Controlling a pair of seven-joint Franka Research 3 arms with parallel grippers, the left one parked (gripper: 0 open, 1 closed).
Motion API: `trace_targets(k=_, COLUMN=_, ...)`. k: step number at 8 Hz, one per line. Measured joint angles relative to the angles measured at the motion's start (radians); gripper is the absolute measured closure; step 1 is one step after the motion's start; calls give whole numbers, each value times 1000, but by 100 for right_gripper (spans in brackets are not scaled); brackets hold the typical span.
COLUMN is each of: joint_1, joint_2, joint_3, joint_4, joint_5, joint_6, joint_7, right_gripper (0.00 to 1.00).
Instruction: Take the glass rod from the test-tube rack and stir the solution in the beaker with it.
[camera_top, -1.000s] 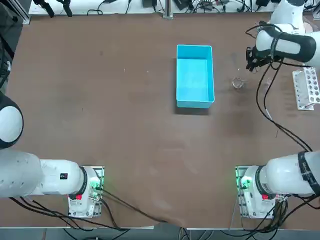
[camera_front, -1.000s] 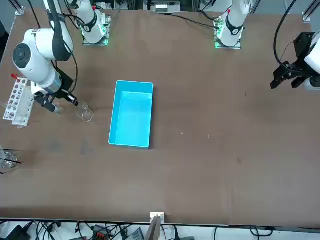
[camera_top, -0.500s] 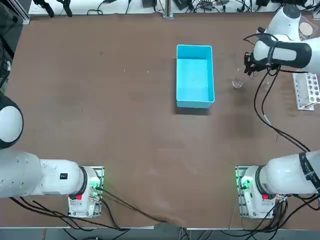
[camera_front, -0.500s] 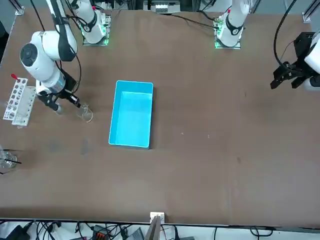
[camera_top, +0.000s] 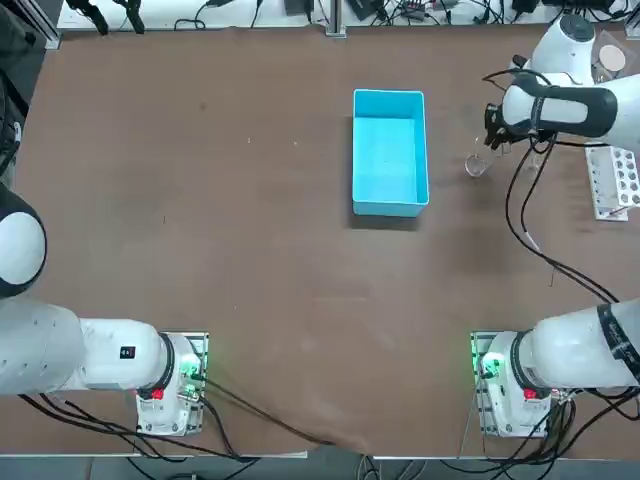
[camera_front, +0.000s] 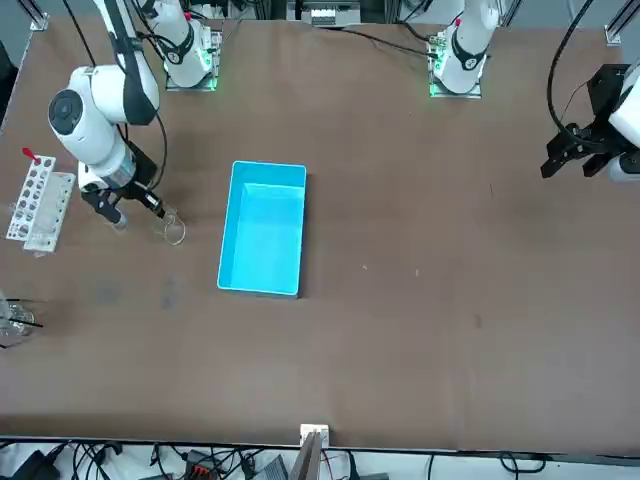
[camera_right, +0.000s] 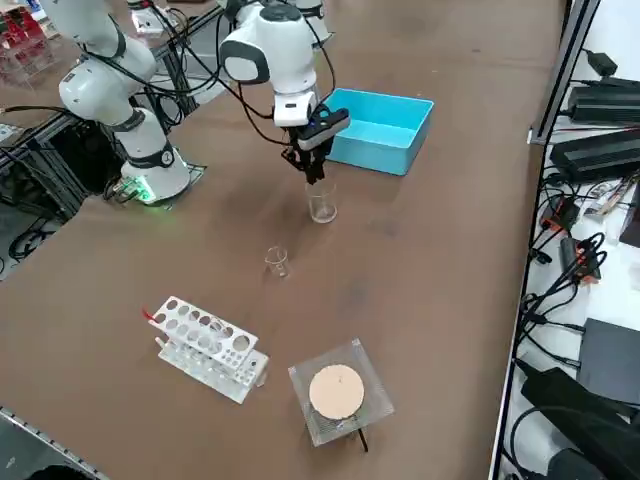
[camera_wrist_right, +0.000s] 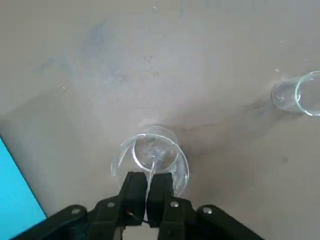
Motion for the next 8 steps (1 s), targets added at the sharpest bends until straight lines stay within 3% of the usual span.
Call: trace_targets(k=8, joint_1=23, joint_2=55, joint_3=-1, joint_4=39, joint_5=49, joint_6=96, joint_7=54, right_gripper=94)
